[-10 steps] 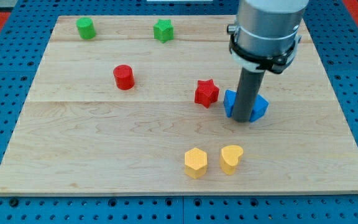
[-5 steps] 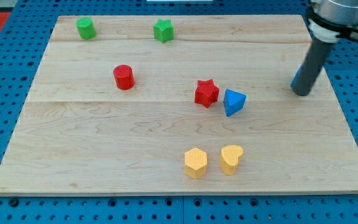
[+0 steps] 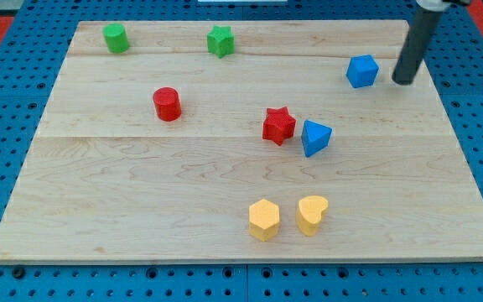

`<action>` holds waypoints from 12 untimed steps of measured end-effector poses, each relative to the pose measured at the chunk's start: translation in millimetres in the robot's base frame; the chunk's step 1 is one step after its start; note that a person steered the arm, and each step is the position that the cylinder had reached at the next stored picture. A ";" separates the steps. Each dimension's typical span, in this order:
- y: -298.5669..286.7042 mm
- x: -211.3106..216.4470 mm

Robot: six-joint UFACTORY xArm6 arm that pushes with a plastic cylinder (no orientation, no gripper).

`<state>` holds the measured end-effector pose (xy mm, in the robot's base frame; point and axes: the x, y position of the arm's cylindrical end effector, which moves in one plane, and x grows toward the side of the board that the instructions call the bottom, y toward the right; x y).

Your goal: Move the blue cube towards the top right of the board

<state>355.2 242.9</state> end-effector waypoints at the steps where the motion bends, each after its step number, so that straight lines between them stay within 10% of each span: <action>1: -38.9 12.9; 3: -62.8 -38.6; 5: -37.7 18.5; 7: -48.5 -83.3; 9: -4.9 -56.7; 12: -14.3 -162.2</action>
<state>193.0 228.7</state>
